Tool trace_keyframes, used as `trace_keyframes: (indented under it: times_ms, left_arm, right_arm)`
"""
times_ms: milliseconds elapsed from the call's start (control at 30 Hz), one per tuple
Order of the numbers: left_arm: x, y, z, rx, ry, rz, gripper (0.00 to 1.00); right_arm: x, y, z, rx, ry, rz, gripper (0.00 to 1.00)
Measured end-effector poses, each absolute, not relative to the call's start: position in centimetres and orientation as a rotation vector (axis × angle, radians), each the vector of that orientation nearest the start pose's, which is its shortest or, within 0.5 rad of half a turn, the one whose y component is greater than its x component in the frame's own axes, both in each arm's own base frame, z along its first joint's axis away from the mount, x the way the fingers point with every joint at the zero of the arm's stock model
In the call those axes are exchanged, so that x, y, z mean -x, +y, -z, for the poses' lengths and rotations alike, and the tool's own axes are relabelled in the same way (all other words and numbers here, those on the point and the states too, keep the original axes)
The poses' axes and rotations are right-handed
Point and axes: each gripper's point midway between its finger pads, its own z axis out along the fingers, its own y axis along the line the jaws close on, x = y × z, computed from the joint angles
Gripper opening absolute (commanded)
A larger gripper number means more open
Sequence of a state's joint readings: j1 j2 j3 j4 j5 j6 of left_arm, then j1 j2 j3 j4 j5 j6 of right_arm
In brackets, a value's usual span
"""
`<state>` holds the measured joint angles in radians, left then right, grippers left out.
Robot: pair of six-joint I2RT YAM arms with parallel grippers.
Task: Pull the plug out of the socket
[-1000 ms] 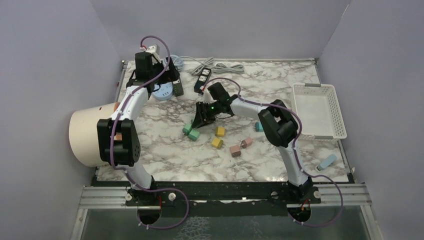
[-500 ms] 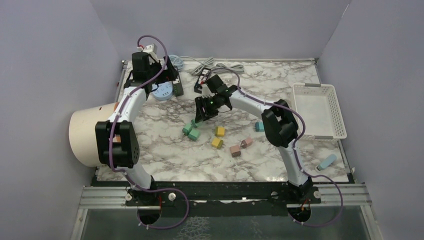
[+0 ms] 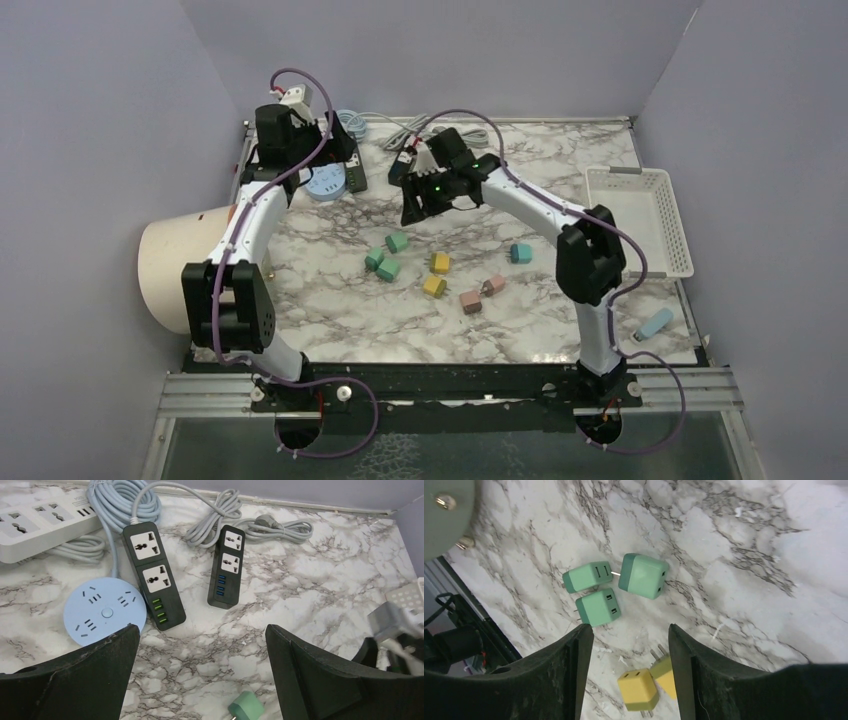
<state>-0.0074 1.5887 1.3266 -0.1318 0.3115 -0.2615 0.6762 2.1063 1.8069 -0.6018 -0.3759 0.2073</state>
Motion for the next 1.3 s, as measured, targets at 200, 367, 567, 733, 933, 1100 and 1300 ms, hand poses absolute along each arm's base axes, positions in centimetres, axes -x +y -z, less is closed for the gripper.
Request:
trace_keyframes:
  times_ms: [200, 367, 567, 733, 933, 1100, 1300]
  left_arm:
    - [-46.0, -7.9, -26.1, -0.058, 1.909, 0.527, 0.99]
    - [-44.3, -8.4, -27.5, -0.133, 1.835, 0.534, 0.99]
    - [-42.7, -8.5, -27.5, -0.185, 1.768, 0.52, 0.99]
    - [-41.3, -8.5, -27.3, -0.206, 1.712, 0.501, 0.99]
    - [-39.3, -8.2, -28.5, -0.233, 1.61, 0.462, 0.99]
    - [-37.7, -7.5, -29.8, -0.243, 1.522, 0.396, 0.99]
    - [-36.2, -6.8, -31.0, -0.247, 1.442, 0.335, 0.99]
  right_arm:
    - [-38.7, 32.9, -18.2, 0.623, 2.304, -0.797, 0.9]
    - [-40.8, 26.9, -22.0, 0.466, 2.17, -0.671, 0.99]
    - [-39.8, 23.0, -23.5, 0.361, 2.043, -0.508, 1.0]
    - [-39.4, 19.3, -24.3, 0.198, 1.957, -0.355, 1.0]
    - [-39.3, 14.9, -24.6, -0.009, 1.877, -0.185, 1.0]
    - [-38.4, 12.3, -24.1, -0.082, 1.829, -0.091, 1.0]
    - [-36.7, 11.1, -25.6, -0.093, 1.74, -0.1, 1.0]
